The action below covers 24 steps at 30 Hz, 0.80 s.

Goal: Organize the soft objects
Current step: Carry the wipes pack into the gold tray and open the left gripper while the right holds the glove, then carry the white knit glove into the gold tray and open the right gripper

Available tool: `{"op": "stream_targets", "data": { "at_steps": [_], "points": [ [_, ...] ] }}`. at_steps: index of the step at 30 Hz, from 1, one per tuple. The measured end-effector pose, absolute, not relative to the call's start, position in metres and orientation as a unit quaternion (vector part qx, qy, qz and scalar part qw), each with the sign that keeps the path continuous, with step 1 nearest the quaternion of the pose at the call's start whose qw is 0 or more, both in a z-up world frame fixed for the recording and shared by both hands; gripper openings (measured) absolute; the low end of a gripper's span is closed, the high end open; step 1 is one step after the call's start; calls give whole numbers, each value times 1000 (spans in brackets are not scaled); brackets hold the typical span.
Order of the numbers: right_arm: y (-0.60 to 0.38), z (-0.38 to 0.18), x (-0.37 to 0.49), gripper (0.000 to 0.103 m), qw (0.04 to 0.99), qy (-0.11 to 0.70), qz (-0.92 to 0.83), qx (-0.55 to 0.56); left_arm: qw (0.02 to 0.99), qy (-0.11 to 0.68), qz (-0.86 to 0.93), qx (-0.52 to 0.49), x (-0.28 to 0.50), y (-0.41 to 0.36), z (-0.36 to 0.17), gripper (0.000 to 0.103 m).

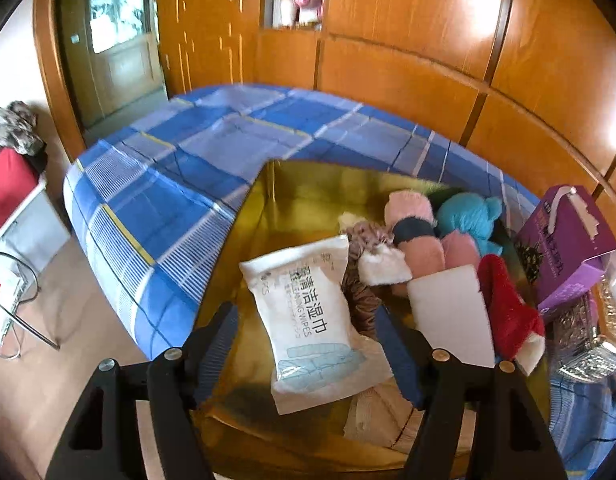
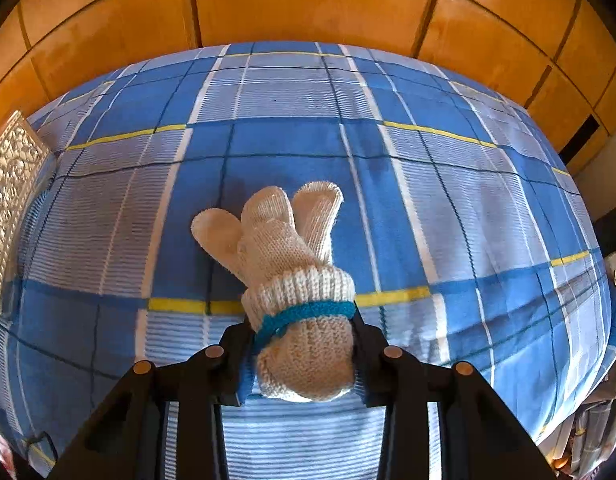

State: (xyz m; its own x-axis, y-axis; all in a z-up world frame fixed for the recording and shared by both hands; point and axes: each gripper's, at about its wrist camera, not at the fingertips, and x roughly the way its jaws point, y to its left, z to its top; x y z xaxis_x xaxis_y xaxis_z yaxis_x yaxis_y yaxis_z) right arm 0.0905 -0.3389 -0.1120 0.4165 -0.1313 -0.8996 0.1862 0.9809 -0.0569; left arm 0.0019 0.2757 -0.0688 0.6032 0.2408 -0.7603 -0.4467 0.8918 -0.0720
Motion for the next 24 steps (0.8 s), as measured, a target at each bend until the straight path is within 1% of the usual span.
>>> {"op": "stream_targets", "data": {
  "at_steps": [1, 9, 12, 17, 24],
  "points": [
    [-337, -111, 95, 37, 841, 534, -89, 27, 889, 396, 193, -125, -1, 273, -66, 76],
    [-307, -84, 137, 37, 849, 525, -53, 10, 903, 378, 179, -100, -5, 253, -52, 77],
    [-290, -67, 155, 37, 854, 520, -34, -2, 907, 372, 174, -93, -6, 246, -49, 79],
    [-251, -32, 185, 37, 862, 507, 15, -5, 913, 364, 166, -77, -8, 235, -44, 80],
    [-177, 19, 204, 37, 878, 470, 93, -25, 918, 359, 151, -70, -9, 224, -41, 80]
  ]
}}
